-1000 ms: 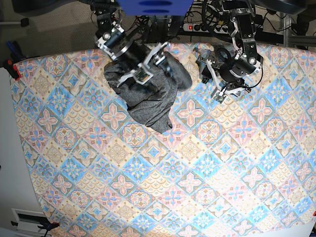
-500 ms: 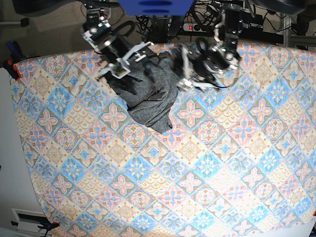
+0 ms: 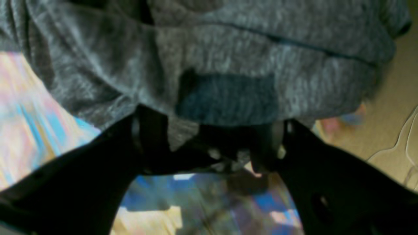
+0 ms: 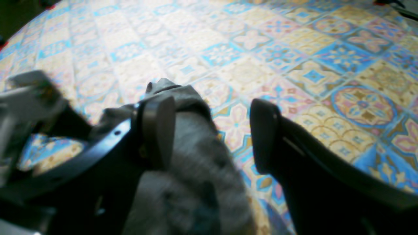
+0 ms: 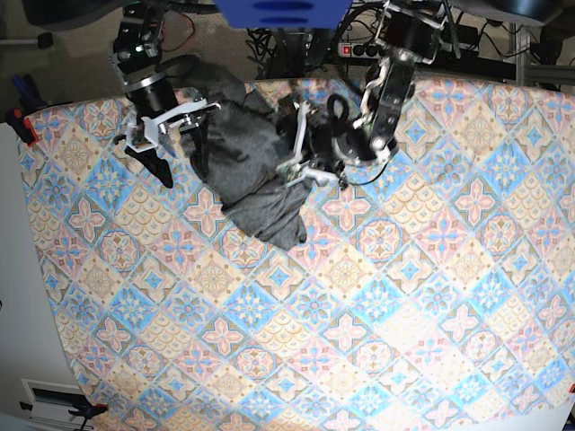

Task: Layout the t-shirt on the table in an organized manner, then fold the t-shirt properly
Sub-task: 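Push the shirt bundle down with the right gripper and release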

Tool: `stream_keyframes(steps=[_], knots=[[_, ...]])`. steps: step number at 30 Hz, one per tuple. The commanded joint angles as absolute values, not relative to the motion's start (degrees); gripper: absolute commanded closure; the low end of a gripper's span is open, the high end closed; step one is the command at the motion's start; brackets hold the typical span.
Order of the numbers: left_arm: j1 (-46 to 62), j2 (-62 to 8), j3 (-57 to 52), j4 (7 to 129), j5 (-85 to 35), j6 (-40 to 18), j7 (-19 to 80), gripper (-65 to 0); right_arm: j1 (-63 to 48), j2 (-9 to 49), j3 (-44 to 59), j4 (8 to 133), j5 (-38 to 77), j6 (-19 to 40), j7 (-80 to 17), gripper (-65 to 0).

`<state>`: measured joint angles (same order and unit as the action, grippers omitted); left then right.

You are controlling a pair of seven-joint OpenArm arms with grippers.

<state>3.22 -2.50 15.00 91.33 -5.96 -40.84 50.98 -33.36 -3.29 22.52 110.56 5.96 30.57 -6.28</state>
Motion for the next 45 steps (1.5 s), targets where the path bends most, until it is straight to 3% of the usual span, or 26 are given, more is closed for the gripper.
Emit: stream_keyframes(steps=[1,7,12,16,23,25,29,30,32,36,45], knots=[[0.9,-1.0,15.1,89.9,-4.2,-40.0,52.0,-36.8,-33.5,-3.1,22.6,111.5,6.7,30.9,-4.7,-35.0],[-10.4,7.0,15.0,75.9,-4.3,-40.0,50.7,-36.8,-33.5,-3.1,22.6,111.5,6.8,30.9,-4.7,-35.0],[-15.6,8.9,15.9,70.3,-4.4,-34.2,46.4,-36.8,-33.5,-3.1,22.6,111.5,6.8,30.9,-4.7,-35.0],[-13.8,6.2,17.7,77.8,-5.1,-34.2,50.4,-36.8,-33.5,-3.1,22.6,111.5,6.7,30.9,-4.7,-35.0],[-1.4,-3.3,17.3,99.9,-9.7,-34.2,51.4,-36.8,-32.7,-3.1,22.2,111.5,6.5,30.9,-4.9,-34.5],[2.2,-6.5,16.0,106.2,-10.5,-34.1,51.2,-36.8,-29.8,-3.1,22.1,111.5,6.3,30.9,-5.1,-29.1],[8.7,-8.4,8.4,114.0,-10.9,-34.1,51.0,-36.5,-24.8,-3.1,22.0,111.5,6.3,30.9,-12.4,-7.0],[10.2,-8.4,5.1,115.6,-10.8,-34.1,51.0,-34.7,-23.1,-3.1,22.0,111.5,6.3,30.9,-14.9,0.0],[12.4,-8.4,0.3,117.1,-10.9,-34.1,50.9,-26.3,-19.7,-3.1,22.0,111.5,6.3,30.9,-18.9,0.0],[14.0,-8.0,-6.2,117.7,-10.9,-34.1,50.9,0.0,-12.2,-3.0,21.5,111.5,6.3,31.0,-24.3,0.0],[18.5,-8.0,-14.3,119.2,-10.9,-34.1,50.9,0.0,-3.7,-2.8,13.7,100.3,6.3,31.2,-26.4,0.0]])
